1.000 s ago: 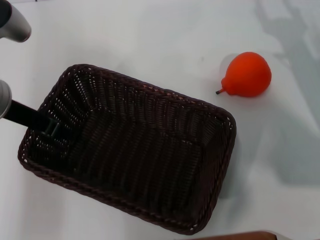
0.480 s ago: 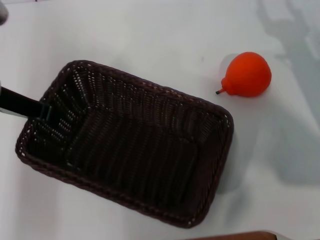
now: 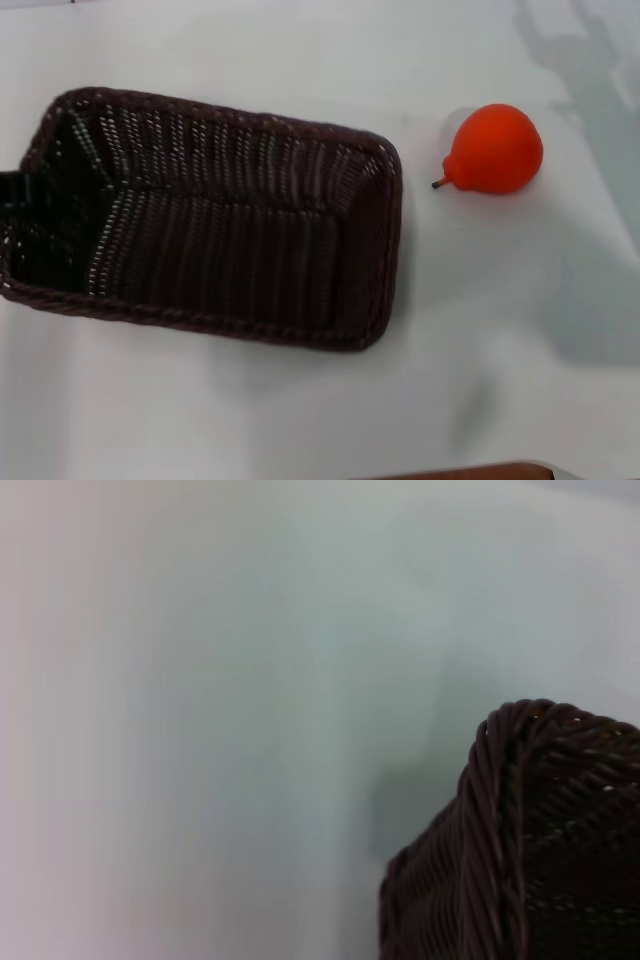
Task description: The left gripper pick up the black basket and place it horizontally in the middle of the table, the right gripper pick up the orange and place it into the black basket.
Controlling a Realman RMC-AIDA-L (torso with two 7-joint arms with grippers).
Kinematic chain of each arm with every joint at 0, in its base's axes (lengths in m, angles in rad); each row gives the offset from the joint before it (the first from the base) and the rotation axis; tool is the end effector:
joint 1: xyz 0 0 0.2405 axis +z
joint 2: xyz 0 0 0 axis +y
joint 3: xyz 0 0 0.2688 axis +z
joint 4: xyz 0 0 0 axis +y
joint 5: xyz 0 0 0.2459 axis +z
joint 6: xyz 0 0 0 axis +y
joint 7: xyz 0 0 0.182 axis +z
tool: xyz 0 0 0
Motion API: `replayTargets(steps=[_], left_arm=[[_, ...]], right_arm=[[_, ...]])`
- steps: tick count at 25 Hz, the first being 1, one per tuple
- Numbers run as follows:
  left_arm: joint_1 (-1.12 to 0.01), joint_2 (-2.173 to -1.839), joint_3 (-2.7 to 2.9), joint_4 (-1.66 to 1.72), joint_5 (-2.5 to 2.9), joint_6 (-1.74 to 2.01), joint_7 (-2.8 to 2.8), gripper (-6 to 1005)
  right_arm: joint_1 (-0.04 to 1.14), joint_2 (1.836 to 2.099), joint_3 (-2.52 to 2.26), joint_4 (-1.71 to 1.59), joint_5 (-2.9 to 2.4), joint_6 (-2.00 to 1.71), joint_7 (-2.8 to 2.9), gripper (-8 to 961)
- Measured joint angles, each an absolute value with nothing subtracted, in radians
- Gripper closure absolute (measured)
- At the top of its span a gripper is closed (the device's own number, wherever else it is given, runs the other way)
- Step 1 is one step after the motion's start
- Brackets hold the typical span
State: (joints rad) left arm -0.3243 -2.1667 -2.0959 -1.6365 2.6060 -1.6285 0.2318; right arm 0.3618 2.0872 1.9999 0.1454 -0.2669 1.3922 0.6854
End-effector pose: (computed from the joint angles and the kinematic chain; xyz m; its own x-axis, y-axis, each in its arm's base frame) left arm -0.2614 0.3607 0.0461 0.2530 0.9155 0.3128 0.8983 -0.1023 -0.4272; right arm 0.3680 0.3657 0.0233 -0.3468 -0.2058 0.9151 0.9064 0.1775 0.3834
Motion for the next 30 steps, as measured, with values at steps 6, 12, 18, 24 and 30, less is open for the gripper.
replayTargets(steps=[6,12,18,24,30], left_arm=[[-0.253,-2.167,-2.130,-1.644,2.518,-1.640,0.157,857],[-0.201,-2.174,-2.114,-1.632,2.458,-1.632,0.113,857],[-0.152,-2.171,-2.058,-1.632,2.359,-1.546,0.100,858],[-0.138,-2.172,-2.041,-1.622,2.337,-1.502,0.148,858],[-0.123,-2.169,-2.026,-1.614,2.297,-1.453,0.241,847]], right_arm=[[0.378,2.087,2.002,0.146,-0.267,1.356,0.686,141],[0.387,2.086,2.002,0.146,-0.267,1.340,0.686,141],[0.392,2.086,2.002,0.146,-0.267,1.329,0.686,141],[0.388,2.086,2.001,0.146,-0.267,1.336,0.686,140],[0.380,2.086,1.997,0.146,-0.268,1.338,0.686,140]])
